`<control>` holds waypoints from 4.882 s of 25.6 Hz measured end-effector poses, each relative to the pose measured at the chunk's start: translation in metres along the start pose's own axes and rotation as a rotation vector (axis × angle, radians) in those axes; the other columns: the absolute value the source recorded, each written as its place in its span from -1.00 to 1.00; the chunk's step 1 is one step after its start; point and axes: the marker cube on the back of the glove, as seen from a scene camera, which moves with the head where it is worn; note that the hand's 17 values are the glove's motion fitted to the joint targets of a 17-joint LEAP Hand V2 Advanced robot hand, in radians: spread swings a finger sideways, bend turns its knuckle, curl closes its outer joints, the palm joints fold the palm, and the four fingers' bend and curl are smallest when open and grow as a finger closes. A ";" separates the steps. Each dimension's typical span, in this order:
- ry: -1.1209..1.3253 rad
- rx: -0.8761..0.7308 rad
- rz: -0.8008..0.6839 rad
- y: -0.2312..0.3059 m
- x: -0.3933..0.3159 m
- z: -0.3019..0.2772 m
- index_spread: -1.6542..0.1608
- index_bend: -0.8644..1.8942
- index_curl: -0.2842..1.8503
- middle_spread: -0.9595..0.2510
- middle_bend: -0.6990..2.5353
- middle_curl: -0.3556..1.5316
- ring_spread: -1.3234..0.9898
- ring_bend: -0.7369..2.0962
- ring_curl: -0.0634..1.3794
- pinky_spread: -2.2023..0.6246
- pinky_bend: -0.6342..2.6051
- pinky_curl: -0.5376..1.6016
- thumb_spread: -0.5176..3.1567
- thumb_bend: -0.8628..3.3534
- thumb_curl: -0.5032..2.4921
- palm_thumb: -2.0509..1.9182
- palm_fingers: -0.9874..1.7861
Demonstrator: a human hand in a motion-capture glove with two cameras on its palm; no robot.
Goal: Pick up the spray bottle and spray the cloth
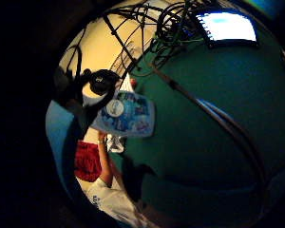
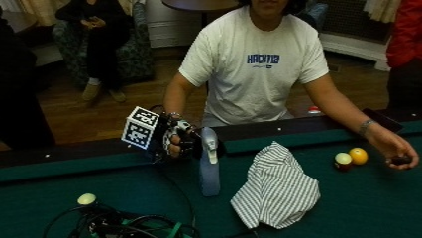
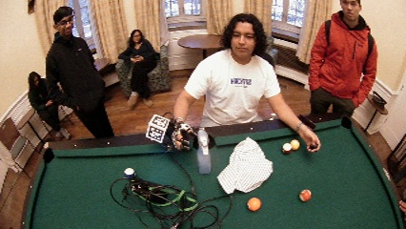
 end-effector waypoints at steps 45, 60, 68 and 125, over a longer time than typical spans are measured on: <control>-0.098 0.057 -0.007 -0.025 -0.015 0.062 0.44 -0.30 -0.42 0.40 -0.34 -0.17 0.04 -0.06 -0.37 0.60 -0.25 -0.10 -0.22 -0.61 -0.34 0.37 -0.15; -0.088 0.151 -0.053 -0.062 -0.008 0.088 0.50 -0.33 -0.53 0.39 -0.34 -0.20 0.02 0.00 -0.39 0.57 -0.26 -0.13 -0.25 -0.61 -0.38 0.36 -0.04; -0.103 0.182 -0.017 -0.084 -0.008 0.096 0.53 -0.19 -0.49 0.47 -0.38 -0.23 0.00 -0.03 -0.43 0.54 -0.32 -0.17 -0.25 -0.61 -0.40 0.35 0.16; 0.437 -0.574 0.028 -0.119 -0.243 0.116 0.53 -0.04 -0.20 0.23 -0.14 -0.02 -0.04 0.08 -0.23 0.34 -0.29 -0.08 -0.59 -0.60 -0.17 0.51 0.72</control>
